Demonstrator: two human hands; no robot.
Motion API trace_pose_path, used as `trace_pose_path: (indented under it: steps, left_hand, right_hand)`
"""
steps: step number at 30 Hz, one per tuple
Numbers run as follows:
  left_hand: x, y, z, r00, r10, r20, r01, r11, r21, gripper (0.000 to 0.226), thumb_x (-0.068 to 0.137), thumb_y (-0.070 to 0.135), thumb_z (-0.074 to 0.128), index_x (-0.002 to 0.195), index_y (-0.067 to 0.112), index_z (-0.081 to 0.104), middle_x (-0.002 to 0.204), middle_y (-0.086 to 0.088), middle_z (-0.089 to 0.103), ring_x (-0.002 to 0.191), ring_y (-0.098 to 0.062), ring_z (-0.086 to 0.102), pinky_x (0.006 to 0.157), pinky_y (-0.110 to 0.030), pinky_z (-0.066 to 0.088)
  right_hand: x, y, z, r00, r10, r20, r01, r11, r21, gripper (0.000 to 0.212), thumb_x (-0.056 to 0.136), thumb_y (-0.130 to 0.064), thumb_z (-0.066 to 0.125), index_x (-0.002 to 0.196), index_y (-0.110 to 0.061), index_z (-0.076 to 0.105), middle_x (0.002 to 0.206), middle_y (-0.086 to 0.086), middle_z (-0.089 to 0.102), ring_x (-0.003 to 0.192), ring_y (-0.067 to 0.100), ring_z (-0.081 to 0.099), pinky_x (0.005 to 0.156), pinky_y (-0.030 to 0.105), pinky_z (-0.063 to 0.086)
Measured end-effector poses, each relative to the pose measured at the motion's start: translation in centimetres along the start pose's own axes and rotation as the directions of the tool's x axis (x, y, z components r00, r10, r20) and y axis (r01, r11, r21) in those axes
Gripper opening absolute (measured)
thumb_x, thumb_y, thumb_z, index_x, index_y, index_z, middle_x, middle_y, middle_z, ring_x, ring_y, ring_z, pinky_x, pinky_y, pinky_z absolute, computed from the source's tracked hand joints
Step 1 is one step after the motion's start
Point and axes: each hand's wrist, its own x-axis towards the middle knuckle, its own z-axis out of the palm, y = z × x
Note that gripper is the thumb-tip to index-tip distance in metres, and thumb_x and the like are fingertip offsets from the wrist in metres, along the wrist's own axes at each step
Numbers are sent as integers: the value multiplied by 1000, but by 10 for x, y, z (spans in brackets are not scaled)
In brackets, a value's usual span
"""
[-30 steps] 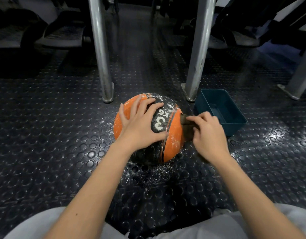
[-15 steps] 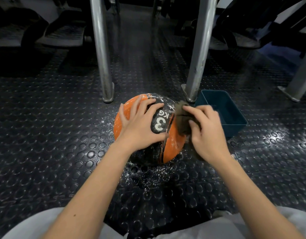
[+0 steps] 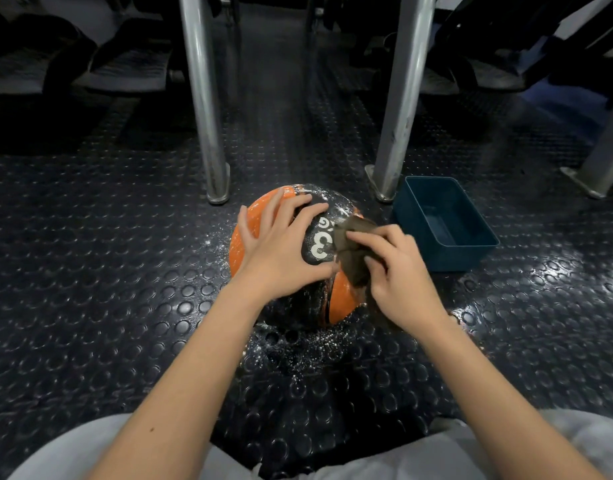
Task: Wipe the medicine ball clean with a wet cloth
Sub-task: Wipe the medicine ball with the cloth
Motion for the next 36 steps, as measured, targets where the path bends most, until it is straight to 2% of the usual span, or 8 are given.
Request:
trace_pose_path:
  steps: [4, 9, 14, 19, 25, 30, 34, 36]
  left_hand:
    - [0, 1, 1, 1000, 13, 15, -13, 1000, 0, 81, 73, 60, 66, 141, 44, 25, 150, 20, 14, 139, -1, -13, 109, -51, -20]
    - [0, -1, 1, 1000, -1, 1, 1, 1000, -4, 81, 72, 61, 67, 140, 45, 27, 149, 21, 16, 140, -1, -12, 110, -52, -19]
    - [0, 0, -1, 1000, 12, 17, -11, 1000, -4, 81, 73, 61, 66, 141, 44, 25, 150, 20, 14, 140, -2, -13, 110, -51, -19]
    - [1, -3, -6, 1000, 24, -9, -25, 998, -53, 84, 71, 60, 68, 141, 46, 25, 151, 23, 14, 140, 0, -10, 111, -49, -18]
    - [0, -13, -17, 999, 38, 20, -38, 999, -24, 80, 68, 60, 71, 136, 51, 30, 148, 26, 18, 140, 0, -8, 110, -49, -18]
    - [0, -12, -14, 998, 18, 67, -15, 999, -40, 83, 67, 56, 73, 137, 50, 29, 148, 26, 17, 141, 0, -7, 111, -50, -17]
    - [-1, -12, -15, 997, 12, 75, -8, 999, -53, 83, 68, 55, 74, 138, 49, 29, 148, 25, 18, 141, 0, -7, 111, -50, -17]
    - [0, -12, -16, 997, 8, 80, -4, 999, -54, 83, 67, 55, 74, 137, 49, 29, 148, 25, 18, 141, -1, -8, 111, -50, -17]
  right_hand:
    - [4, 14, -12, 979, 155, -135, -174, 975, -139, 40, 85, 5, 56, 121, -12, 62, 107, 11, 53, 95, 30, 47, 78, 45, 43]
    - [2, -6, -8, 999, -13, -37, 14, 1000, 28, 40, 87, 1, 56, 123, -15, 61, 110, 6, 52, 98, 23, 45, 84, 37, 40]
    - [3, 17, -13, 962, 272, -39, -273, 928, -256, 45, 89, 0, 51, 130, -18, 55, 115, 9, 48, 106, 28, 43, 86, 41, 37]
    - [2, -5, -11, 999, 1, -32, -1, 1000, 13, 39, 86, 2, 57, 122, -13, 61, 109, 9, 52, 96, 27, 47, 83, 42, 43]
    - [1, 4, -14, 981, 192, -28, -193, 979, -60, 38, 90, -2, 53, 124, -17, 60, 109, 5, 50, 101, 26, 44, 88, 47, 41]
    - [-5, -15, -12, 999, 31, -32, -30, 999, 24, 38, 86, 1, 58, 120, -17, 64, 108, 6, 52, 96, 26, 47, 82, 39, 42]
    - [-5, 4, -9, 968, 252, 1, -243, 933, -264, 44, 87, 1, 52, 126, -19, 59, 112, 9, 50, 103, 31, 44, 84, 42, 38]
    - [-3, 5, -17, 963, 251, -95, -265, 942, -206, 42, 86, 3, 54, 124, -15, 60, 110, 11, 51, 100, 32, 46, 83, 44, 40]
